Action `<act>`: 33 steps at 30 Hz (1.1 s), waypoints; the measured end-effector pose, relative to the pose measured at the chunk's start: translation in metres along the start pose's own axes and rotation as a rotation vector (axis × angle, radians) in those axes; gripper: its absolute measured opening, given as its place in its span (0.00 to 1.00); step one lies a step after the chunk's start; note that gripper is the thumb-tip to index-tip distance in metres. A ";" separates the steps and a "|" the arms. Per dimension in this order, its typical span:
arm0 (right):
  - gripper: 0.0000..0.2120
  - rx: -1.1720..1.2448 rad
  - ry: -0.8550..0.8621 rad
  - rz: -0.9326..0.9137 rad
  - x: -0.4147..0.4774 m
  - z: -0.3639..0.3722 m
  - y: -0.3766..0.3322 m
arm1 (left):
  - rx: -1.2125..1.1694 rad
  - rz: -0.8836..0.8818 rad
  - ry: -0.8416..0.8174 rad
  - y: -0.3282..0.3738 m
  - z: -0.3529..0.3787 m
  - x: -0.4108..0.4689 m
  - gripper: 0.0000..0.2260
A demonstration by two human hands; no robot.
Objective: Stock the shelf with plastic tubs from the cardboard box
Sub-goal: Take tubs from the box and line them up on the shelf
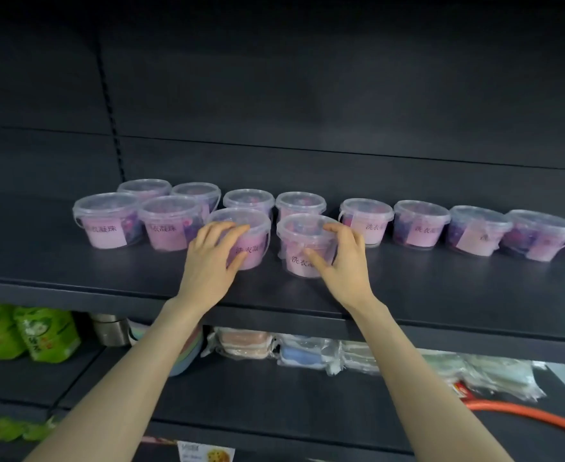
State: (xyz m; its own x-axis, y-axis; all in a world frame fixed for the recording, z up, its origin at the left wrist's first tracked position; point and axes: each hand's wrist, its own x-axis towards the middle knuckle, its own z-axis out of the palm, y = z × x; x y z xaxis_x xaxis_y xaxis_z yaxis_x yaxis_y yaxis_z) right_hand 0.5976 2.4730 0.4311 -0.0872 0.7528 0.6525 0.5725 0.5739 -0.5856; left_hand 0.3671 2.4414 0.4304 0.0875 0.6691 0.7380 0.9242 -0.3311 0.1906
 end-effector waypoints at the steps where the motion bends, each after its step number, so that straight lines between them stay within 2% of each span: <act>1: 0.23 0.003 0.006 -0.004 0.001 0.003 0.000 | 0.002 0.011 -0.008 -0.005 0.001 0.001 0.22; 5: 0.20 -0.081 0.012 -0.053 0.003 0.014 -0.003 | -0.049 -0.009 -0.008 -0.021 0.005 0.007 0.25; 11: 0.19 -0.218 0.070 0.006 0.005 0.019 -0.004 | -0.133 -0.116 0.035 -0.020 0.016 0.018 0.24; 17: 0.19 -0.359 0.123 -0.017 0.005 0.022 -0.008 | 0.001 -0.007 0.058 -0.018 0.014 0.015 0.22; 20: 0.19 -0.399 0.137 -0.025 0.005 0.023 -0.008 | -0.022 0.017 0.037 -0.017 0.014 0.016 0.21; 23: 0.19 -0.429 0.118 -0.010 0.005 0.023 -0.008 | -0.029 0.033 0.015 -0.016 0.014 0.017 0.20; 28: 0.18 -0.393 0.070 0.035 0.004 0.023 -0.008 | -0.074 -0.042 -0.047 -0.014 0.013 0.014 0.20; 33: 0.25 -0.380 -0.067 0.084 -0.006 0.018 -0.016 | -0.131 -0.094 -0.124 -0.014 0.009 0.004 0.26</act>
State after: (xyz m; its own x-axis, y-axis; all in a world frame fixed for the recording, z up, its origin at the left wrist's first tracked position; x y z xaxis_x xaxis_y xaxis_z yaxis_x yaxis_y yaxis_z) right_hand 0.5750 2.4650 0.4277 -0.0725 0.8186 0.5698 0.8400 0.3582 -0.4076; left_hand 0.3582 2.4546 0.4252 0.0560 0.7754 0.6289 0.8747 -0.3418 0.3435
